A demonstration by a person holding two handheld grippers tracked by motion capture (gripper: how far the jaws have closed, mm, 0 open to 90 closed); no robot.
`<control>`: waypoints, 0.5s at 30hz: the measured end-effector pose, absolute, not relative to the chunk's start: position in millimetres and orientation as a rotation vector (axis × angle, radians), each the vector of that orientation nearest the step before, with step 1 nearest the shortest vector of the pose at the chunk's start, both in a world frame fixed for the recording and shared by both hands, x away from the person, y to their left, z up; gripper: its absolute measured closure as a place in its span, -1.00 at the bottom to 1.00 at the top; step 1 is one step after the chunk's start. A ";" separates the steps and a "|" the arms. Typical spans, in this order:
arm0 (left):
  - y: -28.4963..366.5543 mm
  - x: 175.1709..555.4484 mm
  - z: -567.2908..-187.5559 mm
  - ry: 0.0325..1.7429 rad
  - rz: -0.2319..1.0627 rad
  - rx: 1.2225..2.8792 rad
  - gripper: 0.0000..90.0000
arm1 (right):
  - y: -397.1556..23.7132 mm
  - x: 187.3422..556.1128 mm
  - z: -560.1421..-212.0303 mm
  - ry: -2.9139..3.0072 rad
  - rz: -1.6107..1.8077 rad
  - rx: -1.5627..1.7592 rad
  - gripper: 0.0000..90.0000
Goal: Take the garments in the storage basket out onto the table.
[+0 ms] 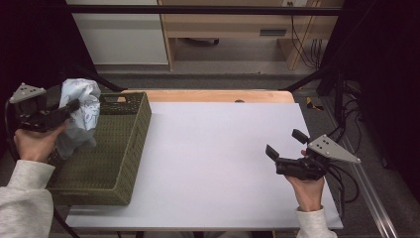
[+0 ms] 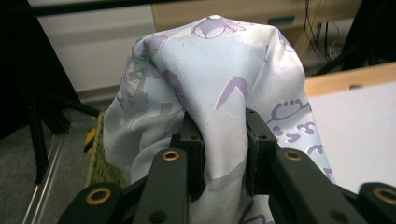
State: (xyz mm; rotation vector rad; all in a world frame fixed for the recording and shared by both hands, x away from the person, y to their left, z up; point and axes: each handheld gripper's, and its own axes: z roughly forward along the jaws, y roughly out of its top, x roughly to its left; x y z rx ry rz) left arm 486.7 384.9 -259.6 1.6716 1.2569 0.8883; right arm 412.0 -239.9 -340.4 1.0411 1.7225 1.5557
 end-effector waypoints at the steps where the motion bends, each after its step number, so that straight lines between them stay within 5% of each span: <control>1: 384.1 485.4 -256.8 1.248 0.892 1.652 0.63 | -239.9 412.0 -340.4 1.722 1.554 1.041 -1.00; 15: 355.1 468.6 -218.6 1.072 0.934 1.510 0.62 | -238.7 412.7 -341.2 1.730 1.555 1.037 -0.99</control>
